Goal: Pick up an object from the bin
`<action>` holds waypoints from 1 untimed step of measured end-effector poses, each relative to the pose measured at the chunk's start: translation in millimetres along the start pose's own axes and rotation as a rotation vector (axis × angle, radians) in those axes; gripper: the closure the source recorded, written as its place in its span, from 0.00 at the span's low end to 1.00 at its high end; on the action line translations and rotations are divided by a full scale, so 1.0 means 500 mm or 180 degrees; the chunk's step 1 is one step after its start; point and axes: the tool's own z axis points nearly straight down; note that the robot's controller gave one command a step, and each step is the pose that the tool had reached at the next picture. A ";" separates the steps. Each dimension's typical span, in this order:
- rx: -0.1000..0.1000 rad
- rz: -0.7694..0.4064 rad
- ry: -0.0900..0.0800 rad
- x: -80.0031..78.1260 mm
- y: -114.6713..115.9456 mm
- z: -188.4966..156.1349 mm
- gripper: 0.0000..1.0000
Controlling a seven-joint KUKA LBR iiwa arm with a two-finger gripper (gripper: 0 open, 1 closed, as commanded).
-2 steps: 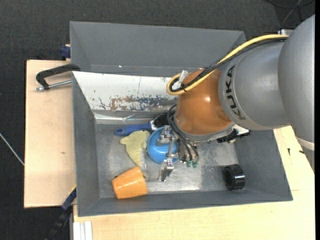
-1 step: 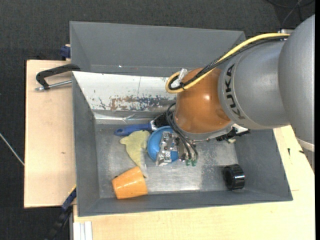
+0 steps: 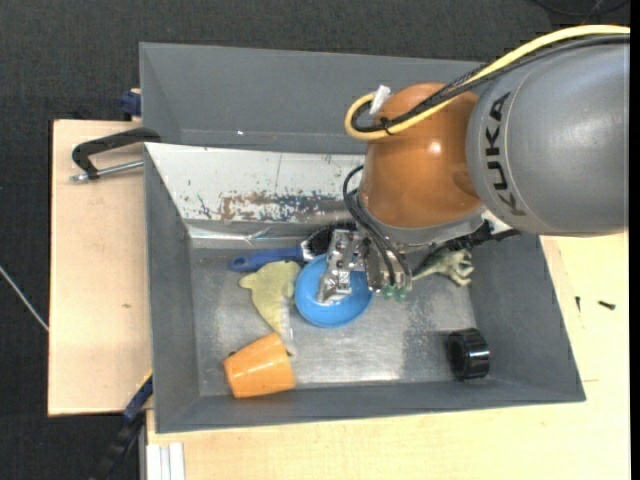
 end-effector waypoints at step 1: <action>0.0008 0.0002 0.0028 0.004 -0.002 0.009 0.00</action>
Offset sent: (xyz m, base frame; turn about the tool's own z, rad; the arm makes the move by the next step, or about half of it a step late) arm 0.0000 0.0000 0.0000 0.0000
